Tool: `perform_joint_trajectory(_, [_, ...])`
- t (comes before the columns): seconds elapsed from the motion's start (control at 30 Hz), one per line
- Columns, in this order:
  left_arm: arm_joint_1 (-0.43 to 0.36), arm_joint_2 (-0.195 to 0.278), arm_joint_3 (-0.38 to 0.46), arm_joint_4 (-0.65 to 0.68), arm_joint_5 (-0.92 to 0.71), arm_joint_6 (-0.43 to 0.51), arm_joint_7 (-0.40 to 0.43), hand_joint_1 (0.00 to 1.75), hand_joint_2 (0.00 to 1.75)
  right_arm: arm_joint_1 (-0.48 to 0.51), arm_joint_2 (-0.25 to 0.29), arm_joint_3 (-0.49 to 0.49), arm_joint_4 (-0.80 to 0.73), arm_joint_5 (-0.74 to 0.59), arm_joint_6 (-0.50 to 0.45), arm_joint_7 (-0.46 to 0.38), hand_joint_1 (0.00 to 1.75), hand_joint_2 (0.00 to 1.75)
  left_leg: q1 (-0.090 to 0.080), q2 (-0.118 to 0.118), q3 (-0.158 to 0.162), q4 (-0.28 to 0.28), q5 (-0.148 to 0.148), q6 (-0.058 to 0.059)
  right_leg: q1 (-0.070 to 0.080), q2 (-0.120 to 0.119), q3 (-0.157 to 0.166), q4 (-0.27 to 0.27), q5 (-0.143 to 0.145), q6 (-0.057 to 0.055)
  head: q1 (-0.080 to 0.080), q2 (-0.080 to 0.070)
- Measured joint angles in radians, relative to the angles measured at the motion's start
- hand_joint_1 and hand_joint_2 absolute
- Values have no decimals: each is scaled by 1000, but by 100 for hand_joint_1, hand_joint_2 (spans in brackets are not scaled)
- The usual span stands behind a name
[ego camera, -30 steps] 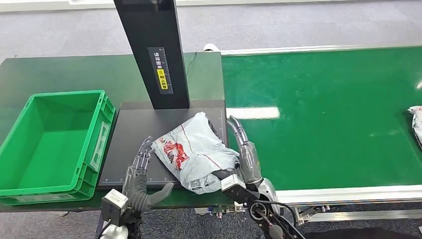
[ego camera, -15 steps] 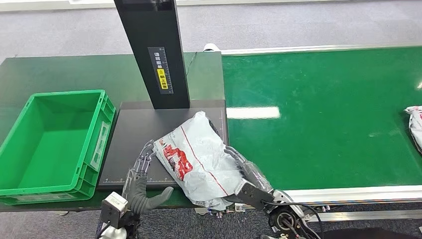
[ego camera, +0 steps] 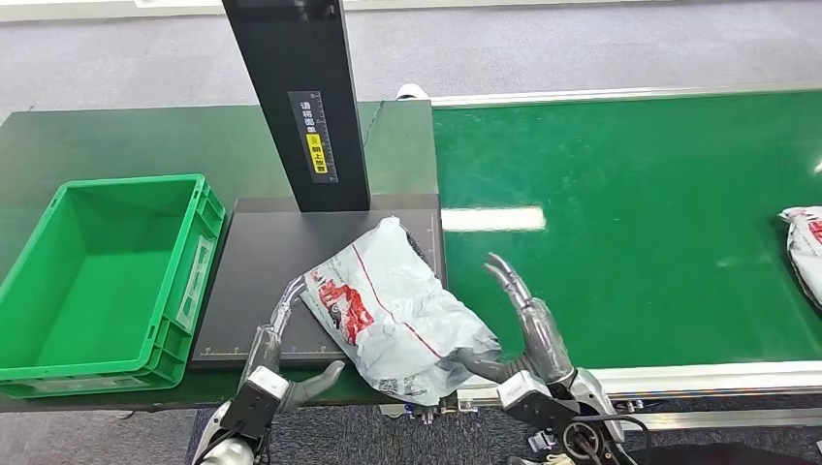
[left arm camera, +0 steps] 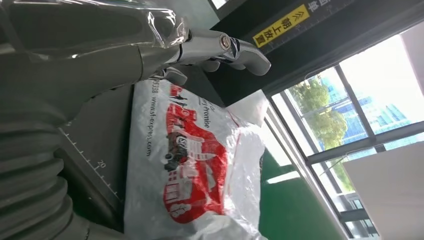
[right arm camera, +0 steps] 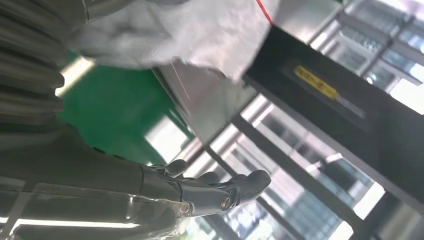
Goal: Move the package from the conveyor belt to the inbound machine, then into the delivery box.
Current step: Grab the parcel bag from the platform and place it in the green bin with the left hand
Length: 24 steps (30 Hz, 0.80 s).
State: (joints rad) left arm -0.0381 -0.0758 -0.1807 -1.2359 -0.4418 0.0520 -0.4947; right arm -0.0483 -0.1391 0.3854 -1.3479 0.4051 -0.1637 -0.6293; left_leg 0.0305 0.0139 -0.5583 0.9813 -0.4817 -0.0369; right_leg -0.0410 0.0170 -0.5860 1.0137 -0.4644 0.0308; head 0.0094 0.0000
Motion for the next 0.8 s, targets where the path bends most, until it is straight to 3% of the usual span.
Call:
perform_joint_trajectory(0.13, [-17,-3,-10,6,-12,-13,-4,0,175,38,0,-27,-72,14,-66,-2,0,175,0,-1,0,0,0,0,0,-1,0,0,0,0,0,0])
perform_joint_trajectory(0.23, [-31,-2,-20,7,2,-31,-22,0,175,77,-5,-69,-114,-59,-81,-7,0,175,0,-1,0,0,0,0,0,-1,0,0,0,0,0,0])
perform_joint_trajectory(0.53, [-74,-2,-68,-2,81,-101,-65,0,175,120,-4,-198,-149,-384,197,11,0,175,0,-1,0,0,0,0,0,-1,0,0,0,0,0,0])
perform_joint_trajectory(0.8, [-195,3,-173,91,-144,-22,60,0,175,106,10,-231,-128,-367,260,25,0,175,0,-1,0,0,0,0,0,-1,1,0,0,0,0,0])
